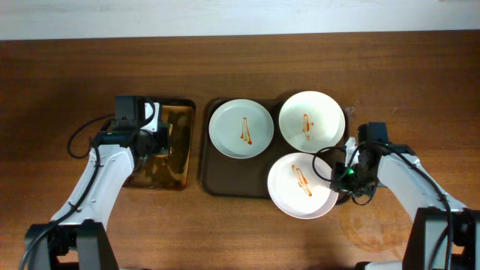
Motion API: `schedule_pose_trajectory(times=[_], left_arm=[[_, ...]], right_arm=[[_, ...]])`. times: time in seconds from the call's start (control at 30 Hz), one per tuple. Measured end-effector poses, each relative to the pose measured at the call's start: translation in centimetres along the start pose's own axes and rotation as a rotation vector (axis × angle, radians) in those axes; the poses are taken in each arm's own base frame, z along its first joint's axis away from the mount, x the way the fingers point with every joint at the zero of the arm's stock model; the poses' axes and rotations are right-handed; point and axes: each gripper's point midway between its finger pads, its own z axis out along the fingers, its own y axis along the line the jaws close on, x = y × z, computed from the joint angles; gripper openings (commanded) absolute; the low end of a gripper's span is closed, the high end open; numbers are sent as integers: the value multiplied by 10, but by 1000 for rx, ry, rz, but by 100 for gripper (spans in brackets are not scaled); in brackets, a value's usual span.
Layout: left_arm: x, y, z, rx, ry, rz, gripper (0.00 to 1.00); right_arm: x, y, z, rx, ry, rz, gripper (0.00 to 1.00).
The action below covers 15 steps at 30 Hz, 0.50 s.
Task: Clean dirty plates on tray and stack at the side
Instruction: 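Grasp the green sponge with the left gripper and the front plate rim with the right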
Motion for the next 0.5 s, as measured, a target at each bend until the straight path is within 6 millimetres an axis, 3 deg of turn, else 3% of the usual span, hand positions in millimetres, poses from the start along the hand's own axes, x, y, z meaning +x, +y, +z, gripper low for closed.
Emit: schedule_pose_trajectory(times=[0.2, 0.3, 0.5], left_arm=[[-8, -1, -6, 1, -38, 3, 0], [-17, -2, -20, 2, -86, 7, 0], [-39, -5, -51, 6, -214, 17, 0]], right_arm=[[-7, 8, 0, -42, -27, -15, 9], [-9, 16, -1, -87, -31, -21, 4], [-12, 21, -2, -119, -45, -28, 4]])
